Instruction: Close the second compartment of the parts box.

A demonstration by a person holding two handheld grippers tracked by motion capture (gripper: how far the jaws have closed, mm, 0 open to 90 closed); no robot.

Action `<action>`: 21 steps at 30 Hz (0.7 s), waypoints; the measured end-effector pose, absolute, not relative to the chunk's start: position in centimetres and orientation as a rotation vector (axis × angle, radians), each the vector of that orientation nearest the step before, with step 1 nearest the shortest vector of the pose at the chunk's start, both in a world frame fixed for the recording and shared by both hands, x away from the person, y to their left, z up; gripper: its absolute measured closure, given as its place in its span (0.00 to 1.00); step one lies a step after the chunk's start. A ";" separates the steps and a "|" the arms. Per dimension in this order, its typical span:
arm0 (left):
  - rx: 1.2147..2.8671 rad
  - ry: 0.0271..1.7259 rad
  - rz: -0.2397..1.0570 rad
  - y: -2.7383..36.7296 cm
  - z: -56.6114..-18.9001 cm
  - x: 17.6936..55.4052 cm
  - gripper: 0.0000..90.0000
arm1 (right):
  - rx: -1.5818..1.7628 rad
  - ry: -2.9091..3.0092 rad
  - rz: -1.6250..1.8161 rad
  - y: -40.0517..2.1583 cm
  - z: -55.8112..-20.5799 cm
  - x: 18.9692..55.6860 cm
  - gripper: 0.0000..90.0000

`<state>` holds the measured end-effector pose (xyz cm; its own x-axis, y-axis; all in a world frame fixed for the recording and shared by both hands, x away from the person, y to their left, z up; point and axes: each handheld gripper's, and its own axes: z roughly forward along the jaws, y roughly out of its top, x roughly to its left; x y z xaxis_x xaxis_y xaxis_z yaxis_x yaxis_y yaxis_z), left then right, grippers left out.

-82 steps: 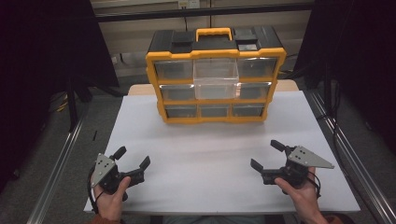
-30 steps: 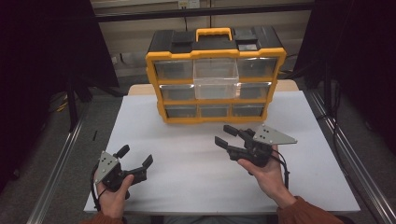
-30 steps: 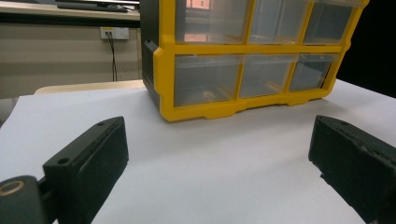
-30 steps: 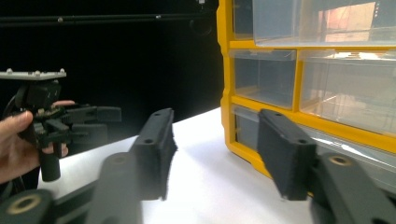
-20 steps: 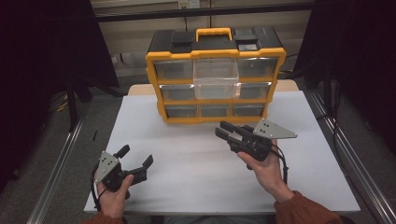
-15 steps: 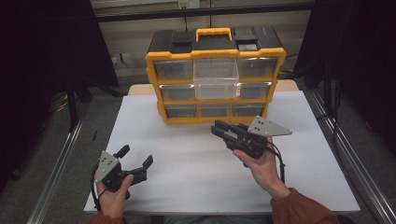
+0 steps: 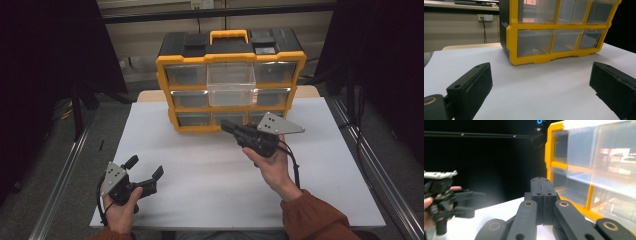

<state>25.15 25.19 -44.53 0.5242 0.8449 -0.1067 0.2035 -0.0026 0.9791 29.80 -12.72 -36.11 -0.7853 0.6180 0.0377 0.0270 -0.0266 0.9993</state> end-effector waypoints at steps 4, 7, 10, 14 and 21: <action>1.534 0.939 0.648 25.3 -44.5 25.2 0.05 | 0.685 1.806 1.862 -12.7 -35.8 30.5 1.00; 1.525 0.938 0.642 25.2 -44.5 25.2 0.05 | 0.699 1.766 1.846 -13.2 -35.6 31.5 1.00; 1.522 0.937 0.635 25.2 -44.5 25.1 0.05 | 0.711 1.755 1.841 -13.5 -35.6 31.9 1.00; 1.525 0.941 0.645 25.3 -44.5 25.1 0.05 | 0.710 1.764 1.808 -13.7 -35.5 32.3 1.00; 1.521 0.938 0.643 25.3 -44.5 25.1 0.05 | 0.732 1.753 1.791 -13.9 -35.6 33.1 1.00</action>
